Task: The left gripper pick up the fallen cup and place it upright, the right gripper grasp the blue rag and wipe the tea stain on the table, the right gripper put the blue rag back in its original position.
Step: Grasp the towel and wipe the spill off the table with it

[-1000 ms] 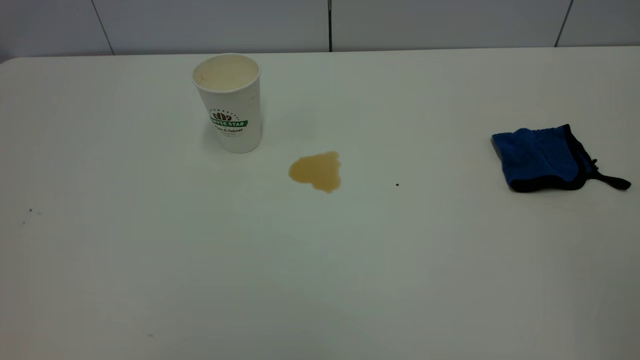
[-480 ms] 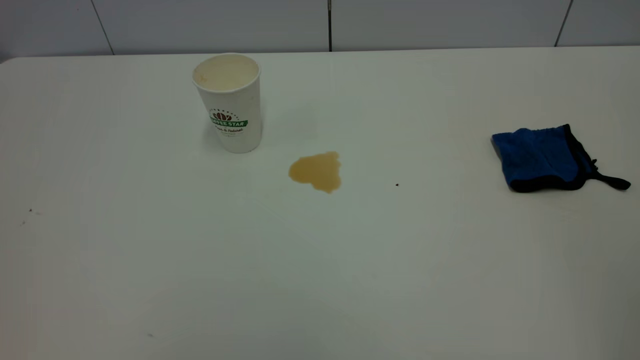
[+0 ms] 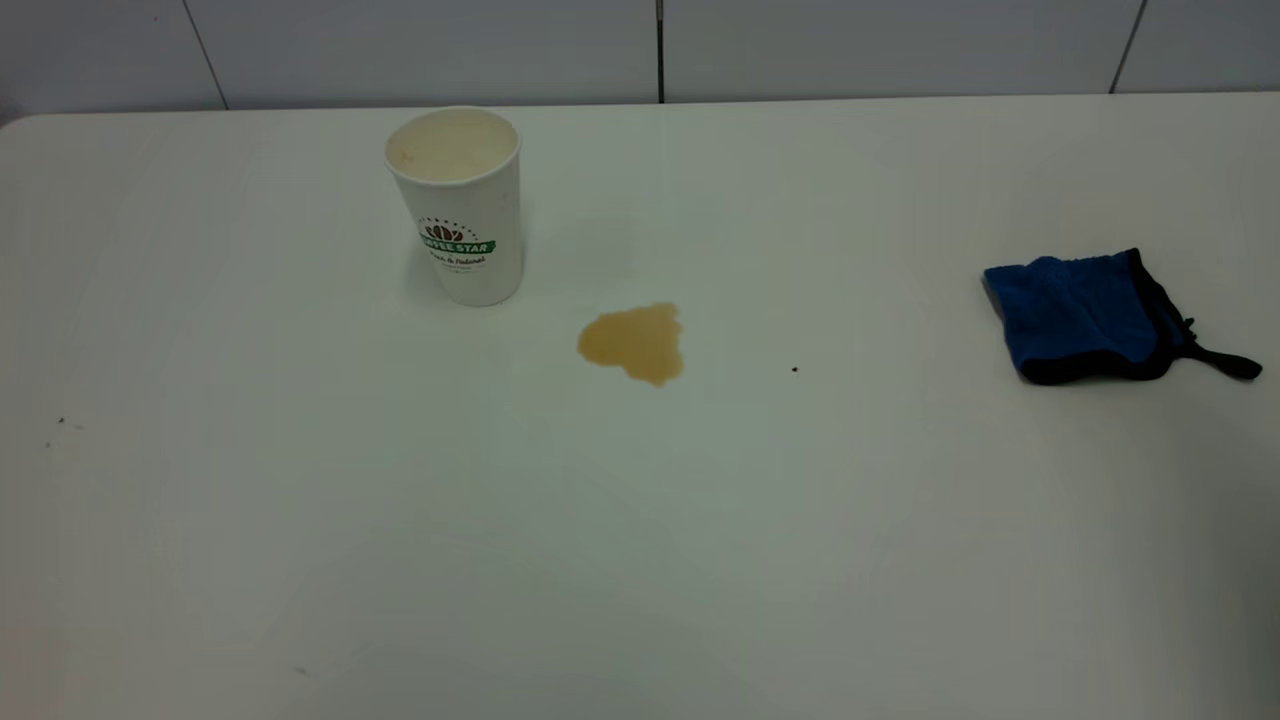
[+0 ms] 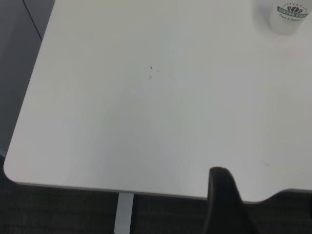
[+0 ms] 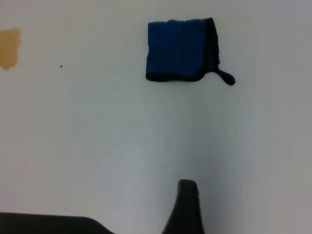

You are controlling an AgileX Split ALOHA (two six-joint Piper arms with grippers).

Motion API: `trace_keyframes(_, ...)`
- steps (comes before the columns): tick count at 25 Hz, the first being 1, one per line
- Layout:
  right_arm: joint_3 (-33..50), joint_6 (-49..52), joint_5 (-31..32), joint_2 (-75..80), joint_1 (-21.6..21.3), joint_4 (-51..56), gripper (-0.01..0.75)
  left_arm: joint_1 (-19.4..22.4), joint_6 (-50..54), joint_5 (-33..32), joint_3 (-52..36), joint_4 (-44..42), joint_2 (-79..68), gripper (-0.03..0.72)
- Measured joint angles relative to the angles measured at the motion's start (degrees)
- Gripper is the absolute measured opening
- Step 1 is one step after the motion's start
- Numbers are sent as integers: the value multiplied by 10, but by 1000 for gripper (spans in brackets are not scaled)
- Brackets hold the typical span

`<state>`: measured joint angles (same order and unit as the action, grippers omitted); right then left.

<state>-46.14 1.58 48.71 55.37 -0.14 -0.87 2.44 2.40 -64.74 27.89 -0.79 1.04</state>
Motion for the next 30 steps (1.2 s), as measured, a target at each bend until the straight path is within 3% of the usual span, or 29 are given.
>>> trace_keyframes(11, -98, -44, -179, 401, 0, 30, 729, 0, 1, 0, 0, 0, 0, 452)
trace_keyframes(20, -313, -67, -136, 684, 0, 38, 729, 0, 1, 0, 0, 0, 0, 452)
trace_keyframes(30, -489, -75, -99, 846, -12, 39, 727, 0, 1, 0, 0, 0, 0, 452)
